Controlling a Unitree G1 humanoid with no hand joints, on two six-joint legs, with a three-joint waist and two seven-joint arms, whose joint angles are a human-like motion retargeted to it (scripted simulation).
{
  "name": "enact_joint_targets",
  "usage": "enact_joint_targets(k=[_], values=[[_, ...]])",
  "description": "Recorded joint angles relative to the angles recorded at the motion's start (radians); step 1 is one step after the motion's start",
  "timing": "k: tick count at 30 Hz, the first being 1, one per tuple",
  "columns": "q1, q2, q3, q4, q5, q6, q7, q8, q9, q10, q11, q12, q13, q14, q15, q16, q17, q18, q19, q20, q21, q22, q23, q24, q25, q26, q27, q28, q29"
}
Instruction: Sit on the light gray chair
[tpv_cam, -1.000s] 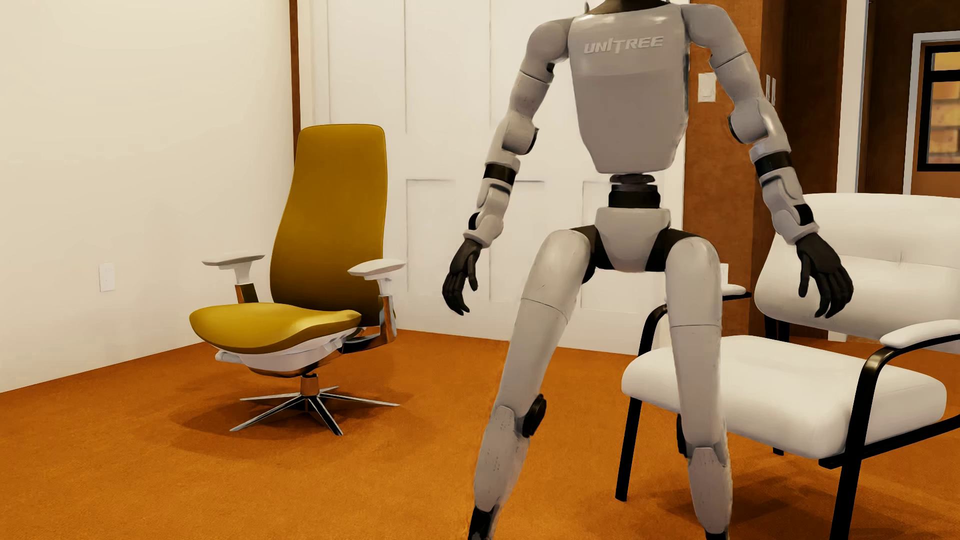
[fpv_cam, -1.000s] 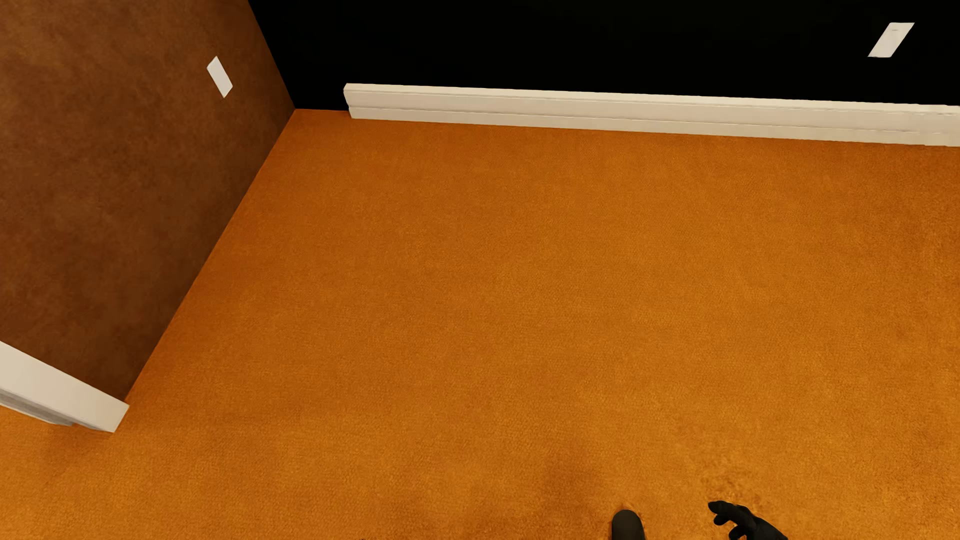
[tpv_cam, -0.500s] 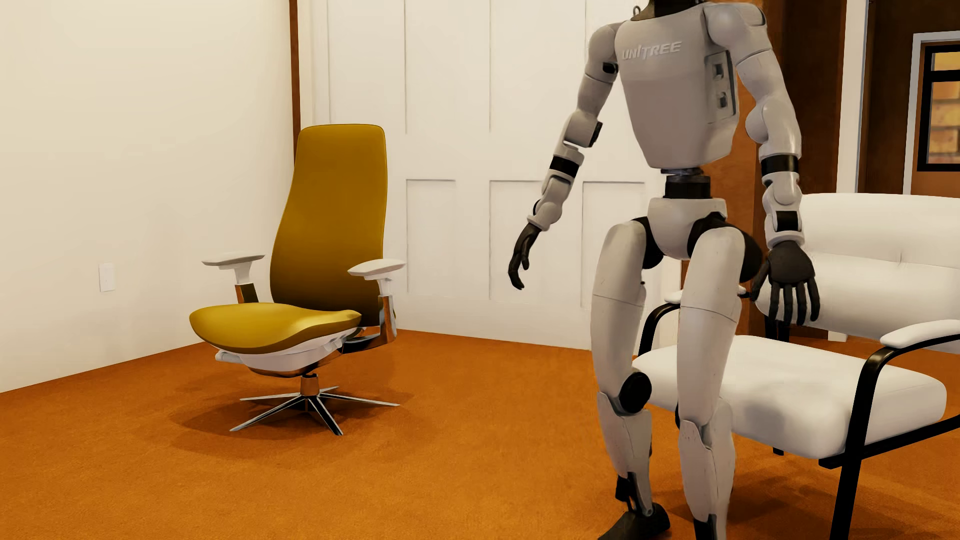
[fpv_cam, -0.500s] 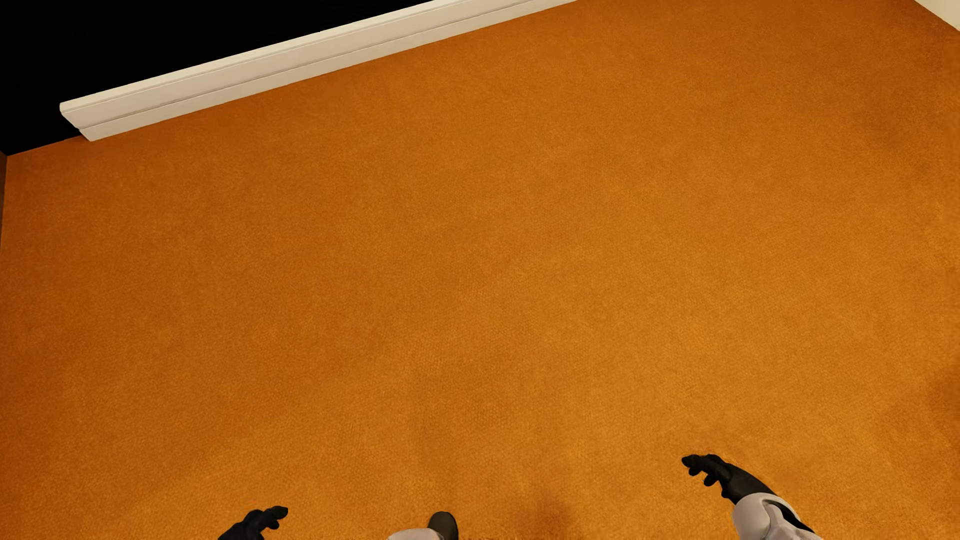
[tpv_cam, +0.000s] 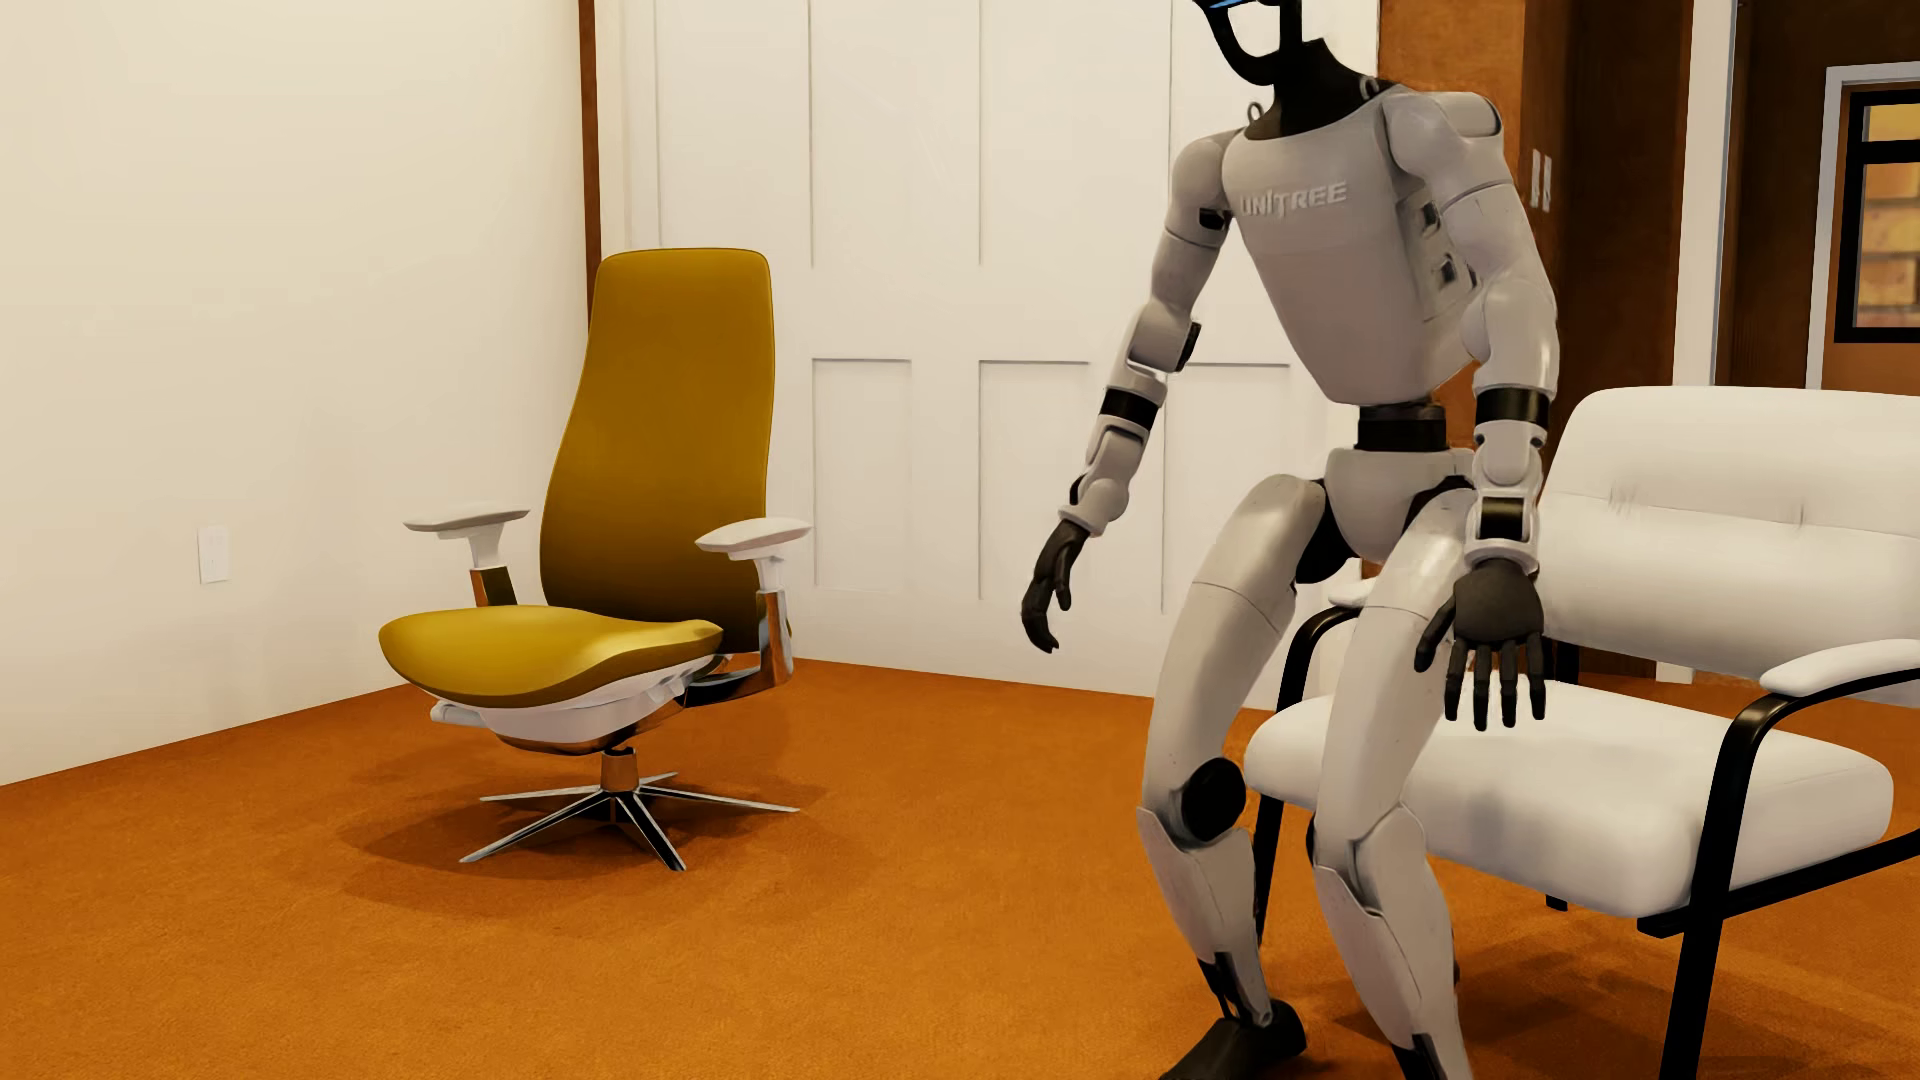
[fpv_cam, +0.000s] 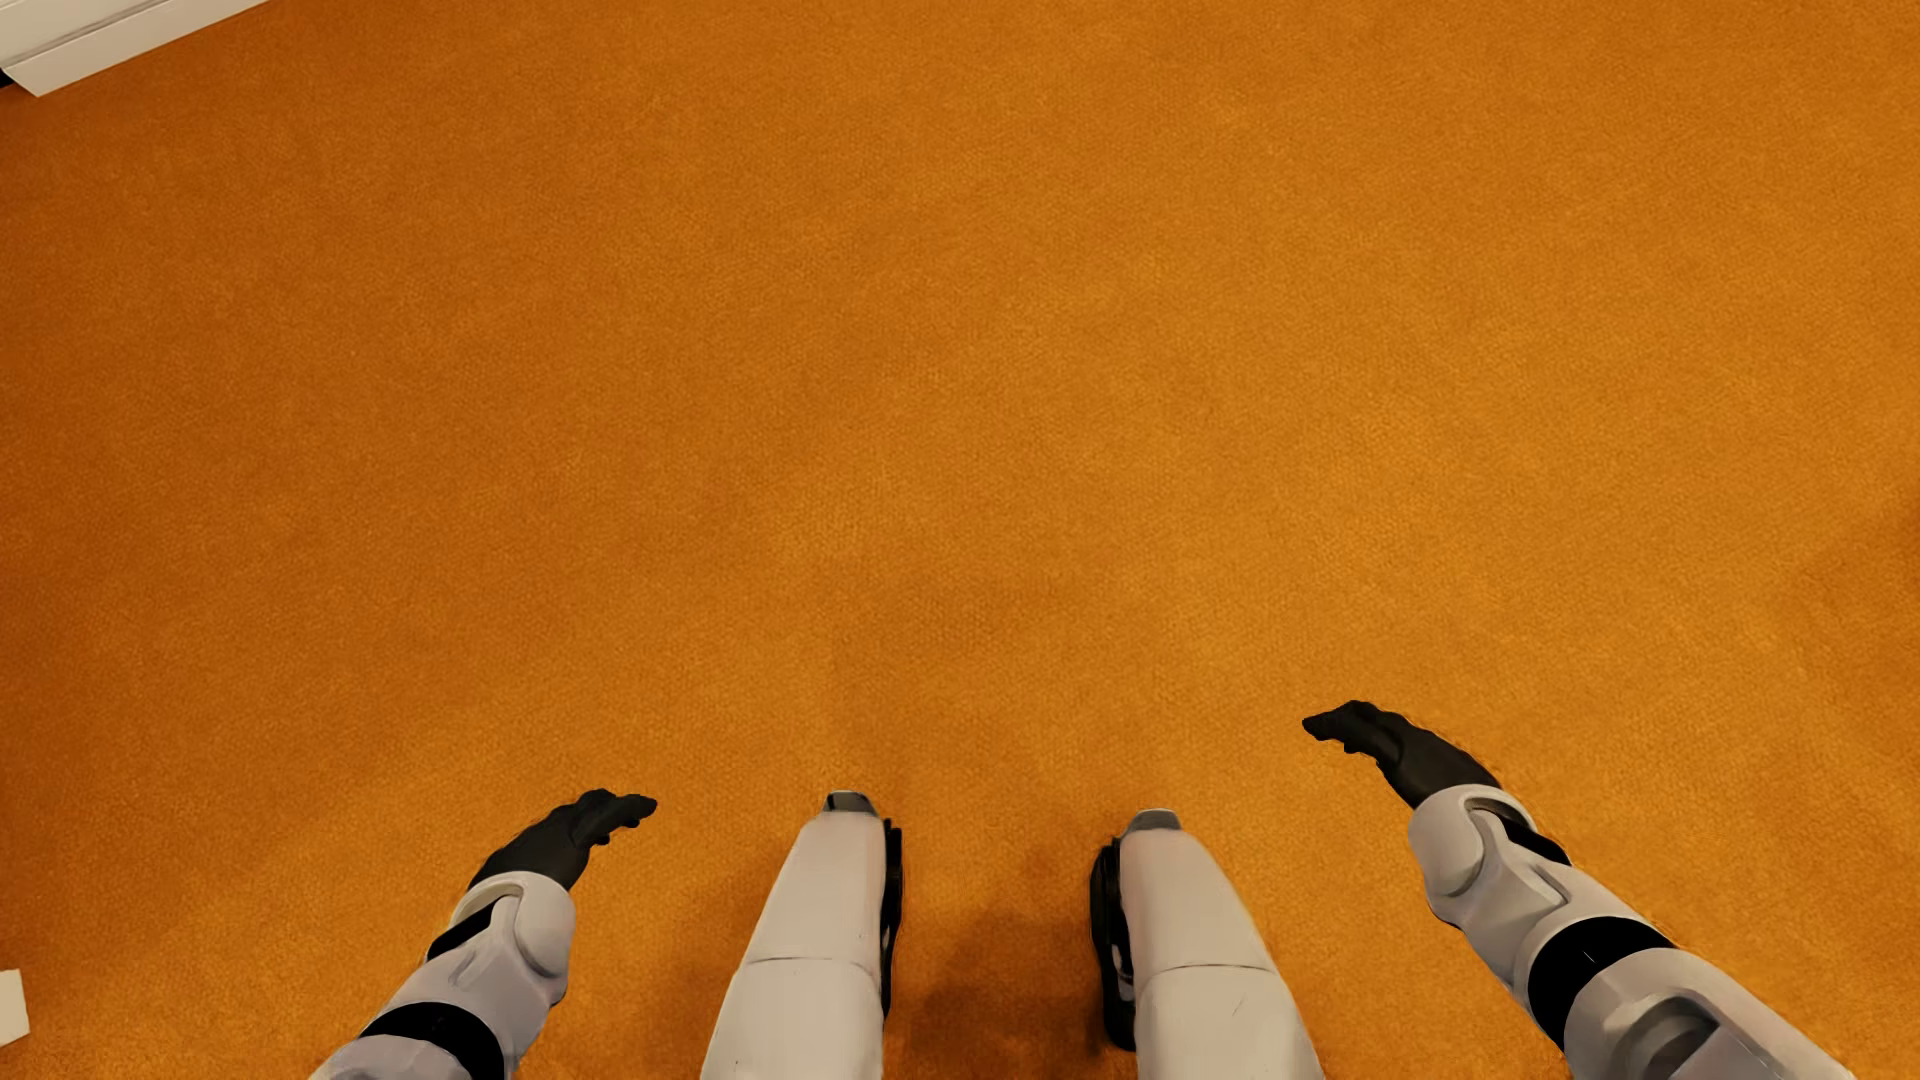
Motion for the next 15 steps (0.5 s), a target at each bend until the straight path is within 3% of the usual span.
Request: enact_joint_targets(k=[1,4,15], values=[[-0.066,-0.070,0.006,0.008,0.004,-0.014,-0.022,0.015,-0.026,0.062,0.064,0.001,0.000,-0.020,-0.032,0.010,0.018,0.037,-0.014,-0.019,-0.052,-0.025,0.002,-0.075,0.002,0.042,0.019,0.025,0.024],[-0.197,-0.201,0.005,0.013,0.000,-0.020,-0.040,0.028,0.003,0.205,0.205,-0.067,-0.065,-0.069,-0.073,0.019,0.045,0.043,-0.006,-0.033,-0.039,-0.044,0.009,-0.074,0.020,0.050,0.019,0.029,0.009],[-0.521,-0.519,-0.003,0.021,0.007,-0.032,-0.100,0.076,0.112,0.546,0.523,-0.289,-0.251,-0.140,-0.122,0.032,0.066,0.030,0.015,-0.131,0.027,-0.053,-0.049,-0.083,0.005,0.066,0.019,0.044,0.001]])
